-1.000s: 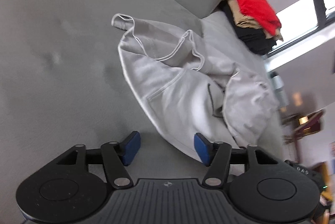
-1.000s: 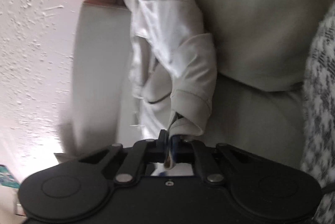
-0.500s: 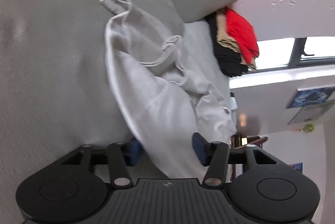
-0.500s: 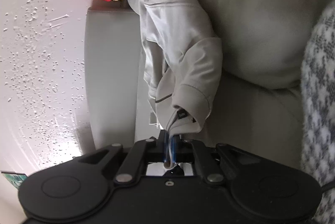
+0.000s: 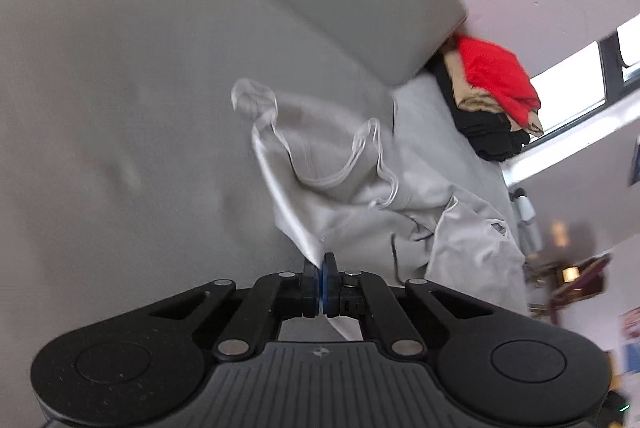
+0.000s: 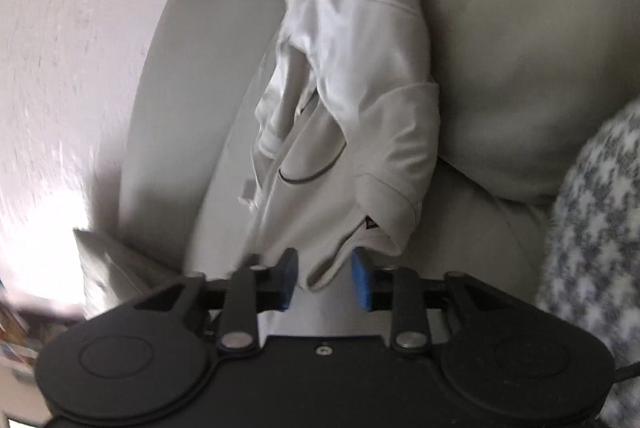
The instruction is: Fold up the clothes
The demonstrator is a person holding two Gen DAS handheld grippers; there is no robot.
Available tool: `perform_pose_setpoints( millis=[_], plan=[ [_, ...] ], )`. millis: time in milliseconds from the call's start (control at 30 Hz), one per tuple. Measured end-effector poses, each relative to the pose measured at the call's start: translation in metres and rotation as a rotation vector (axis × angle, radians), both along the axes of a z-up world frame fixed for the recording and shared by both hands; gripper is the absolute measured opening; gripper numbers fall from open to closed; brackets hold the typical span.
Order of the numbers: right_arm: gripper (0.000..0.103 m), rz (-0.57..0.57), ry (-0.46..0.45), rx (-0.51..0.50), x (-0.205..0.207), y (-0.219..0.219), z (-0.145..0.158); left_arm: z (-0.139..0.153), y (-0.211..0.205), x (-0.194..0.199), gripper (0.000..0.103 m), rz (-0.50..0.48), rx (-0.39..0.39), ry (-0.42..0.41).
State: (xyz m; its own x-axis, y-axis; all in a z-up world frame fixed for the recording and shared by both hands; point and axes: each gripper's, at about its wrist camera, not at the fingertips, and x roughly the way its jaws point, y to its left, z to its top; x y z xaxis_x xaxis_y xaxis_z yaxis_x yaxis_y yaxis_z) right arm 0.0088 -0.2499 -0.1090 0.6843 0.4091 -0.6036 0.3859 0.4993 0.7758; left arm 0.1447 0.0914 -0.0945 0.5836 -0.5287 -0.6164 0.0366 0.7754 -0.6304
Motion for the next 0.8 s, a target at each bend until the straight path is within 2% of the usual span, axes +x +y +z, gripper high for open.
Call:
perform_pose_setpoints(
  millis=[100,167,267,333,367,400,433,567,800],
  plan=[
    [0.031,0.038,-0.022,-0.096,-0.012,0.003,0.021,0.030,0.026,-0.038,0.000,0.086,0.043,-0.081],
    [0.031,0.032,-0.054,-0.165,-0.020,0.002,0.036,0.049,0.051,-0.062,0.000,0.152,0.045,-0.126],
    [0.036,0.028,-0.092,-0.225,-0.025,0.000,0.050,0.059,0.080,-0.077,0.000,0.158,0.025,-0.116],
    [0.036,0.019,-0.097,-0.217,-0.021,-0.001,0.054,0.049,0.085,-0.070,0.002,0.113,-0.018,-0.043],
    [0.036,0.014,-0.098,-0.208,-0.018,-0.001,0.055,0.040,0.082,-0.062,0.009,0.088,-0.027,-0.006],
    [0.036,0.012,-0.101,-0.197,-0.018,0.000,0.056,0.030,0.078,-0.052,0.028,0.064,-0.032,0.031],
    [0.037,0.013,-0.106,-0.190,-0.018,0.001,0.057,0.021,0.072,-0.041,0.040,0.046,-0.029,0.055],
    [0.041,0.027,-0.121,-0.179,-0.012,0.008,0.059,-0.018,0.047,0.002,0.039,-0.013,-0.018,0.131],
    [0.042,0.014,-0.106,-0.168,-0.012,-0.003,0.049,-0.047,0.030,0.035,0.040,-0.093,-0.107,0.108]
  ],
)
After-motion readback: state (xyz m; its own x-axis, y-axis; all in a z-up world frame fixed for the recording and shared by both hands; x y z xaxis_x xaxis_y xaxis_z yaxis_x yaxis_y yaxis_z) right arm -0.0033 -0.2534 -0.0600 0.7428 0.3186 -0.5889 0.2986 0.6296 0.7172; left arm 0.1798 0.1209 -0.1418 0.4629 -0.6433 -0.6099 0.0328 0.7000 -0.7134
